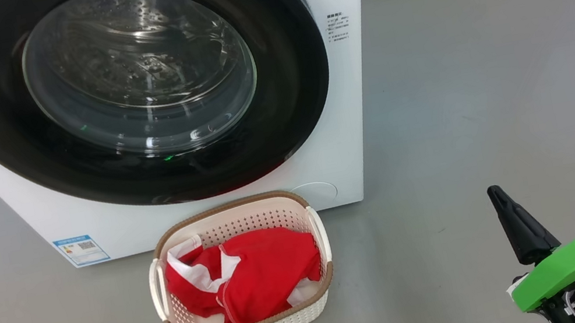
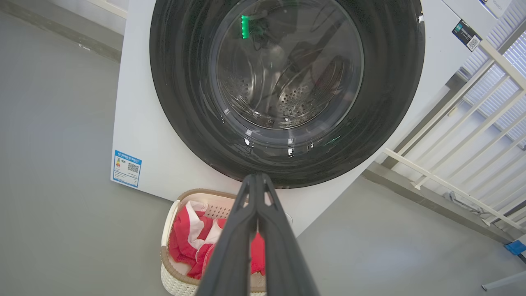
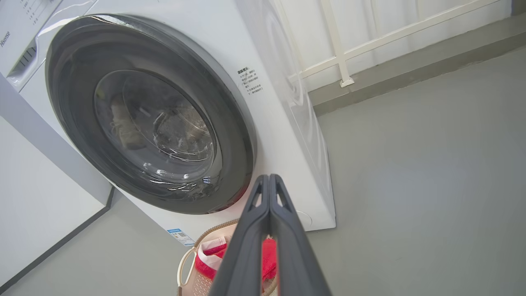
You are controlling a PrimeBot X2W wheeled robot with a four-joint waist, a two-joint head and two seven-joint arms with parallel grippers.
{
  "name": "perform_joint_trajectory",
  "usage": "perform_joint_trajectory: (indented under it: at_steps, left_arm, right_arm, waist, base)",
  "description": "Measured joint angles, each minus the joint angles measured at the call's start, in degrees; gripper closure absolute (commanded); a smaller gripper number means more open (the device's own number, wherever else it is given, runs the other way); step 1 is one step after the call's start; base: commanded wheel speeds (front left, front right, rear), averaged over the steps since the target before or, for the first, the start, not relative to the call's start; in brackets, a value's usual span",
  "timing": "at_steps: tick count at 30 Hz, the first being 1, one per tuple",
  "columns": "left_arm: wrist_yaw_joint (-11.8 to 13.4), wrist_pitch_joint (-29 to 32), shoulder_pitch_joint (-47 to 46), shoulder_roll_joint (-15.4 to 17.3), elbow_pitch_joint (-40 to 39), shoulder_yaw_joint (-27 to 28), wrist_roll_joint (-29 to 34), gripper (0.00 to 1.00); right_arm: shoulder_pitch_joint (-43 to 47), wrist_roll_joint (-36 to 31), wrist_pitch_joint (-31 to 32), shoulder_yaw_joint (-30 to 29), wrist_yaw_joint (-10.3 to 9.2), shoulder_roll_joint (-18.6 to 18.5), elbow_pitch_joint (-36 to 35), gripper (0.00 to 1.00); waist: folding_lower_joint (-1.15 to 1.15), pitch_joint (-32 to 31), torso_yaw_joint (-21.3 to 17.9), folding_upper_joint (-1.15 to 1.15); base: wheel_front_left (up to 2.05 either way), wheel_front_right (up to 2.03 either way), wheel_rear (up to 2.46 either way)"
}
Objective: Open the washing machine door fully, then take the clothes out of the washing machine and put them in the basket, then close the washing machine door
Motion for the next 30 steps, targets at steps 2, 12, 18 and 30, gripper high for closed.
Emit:
perform_joint_trajectory:
  at_steps: [2, 12, 18, 30]
  left_arm:
    - [0.0, 0.2, 0.0, -0.1, 0.2, 0.2, -1.1, 1.0]
    - [0.0, 1.9, -0.3, -0.3, 0.9, 1.1, -6.3, 1.0]
    - [0.0, 2.7, -0.9, -0.4, 1.3, 1.4, -9.4, 1.0]
    - [-0.1, 4.5, -1.5, -0.9, 2.0, 2.3, -16.0, 1.0]
  right_arm:
    - [0.0, 1.2, 0.5, -0.3, 0.0, 0.3, -0.1, 1.0]
    - [0.0, 6.8, 1.9, -1.7, -0.01, 0.8, -0.3, 1.0]
    - [0.1, 10.2, 3.0, -2.6, -0.01, 1.1, -0.4, 1.0]
    - [1.2, 16.9, 5.0, -4.0, -0.01, 2.2, -0.6, 1.0]
  waist:
    - [0.0, 0.0, 0.0, 0.0]
    - [0.0, -0.1, 0.0, 0.0]
    - [0.0, -0.1, 0.0, 0.0]
    - [0.0, -0.2, 0.0, 0.0]
  base:
    - [0.0, 0.0, 0.0]
    - [0.0, 0.0, 0.0]
    - [0.0, 0.0, 0.0]
    - [0.0, 0.0, 0.0]
